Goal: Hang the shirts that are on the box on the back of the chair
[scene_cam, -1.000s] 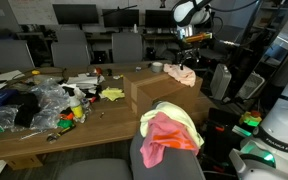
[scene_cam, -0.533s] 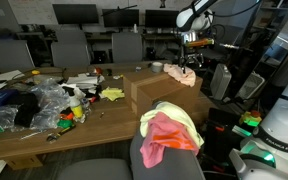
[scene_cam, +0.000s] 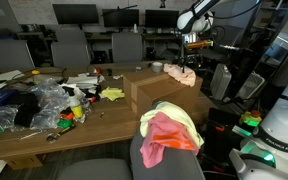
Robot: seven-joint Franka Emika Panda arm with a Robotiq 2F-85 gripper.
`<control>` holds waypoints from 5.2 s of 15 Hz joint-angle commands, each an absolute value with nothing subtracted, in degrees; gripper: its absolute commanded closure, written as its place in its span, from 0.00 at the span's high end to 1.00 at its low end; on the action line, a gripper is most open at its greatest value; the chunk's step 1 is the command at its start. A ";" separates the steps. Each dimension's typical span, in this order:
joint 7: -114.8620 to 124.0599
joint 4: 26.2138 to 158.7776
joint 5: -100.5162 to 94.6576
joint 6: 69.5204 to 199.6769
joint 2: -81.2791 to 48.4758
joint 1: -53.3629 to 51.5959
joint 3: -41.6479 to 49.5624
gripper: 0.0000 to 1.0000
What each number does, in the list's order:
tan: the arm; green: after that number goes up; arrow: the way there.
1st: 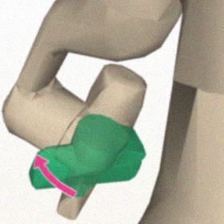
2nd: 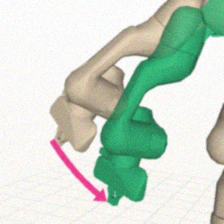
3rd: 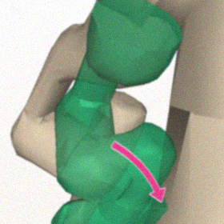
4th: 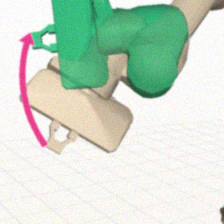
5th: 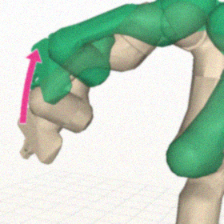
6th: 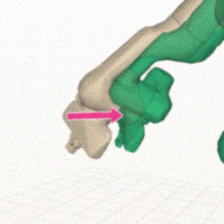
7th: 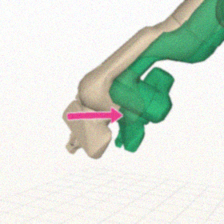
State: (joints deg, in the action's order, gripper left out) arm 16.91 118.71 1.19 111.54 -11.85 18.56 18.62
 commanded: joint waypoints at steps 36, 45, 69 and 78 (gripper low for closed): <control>24.93 119.70 -9.41 113.93 -6.02 15.42 19.66 0.01; 32.47 118.26 -34.88 102.85 12.78 11.26 9.07 0.01; -0.68 111.71 -32.76 96.39 21.68 -2.23 -2.19 0.01; -27.70 107.68 -19.93 94.44 20.73 -4.82 0.63 0.01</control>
State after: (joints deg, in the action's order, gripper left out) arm -19.05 111.08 -23.86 95.88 21.29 -3.14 -1.29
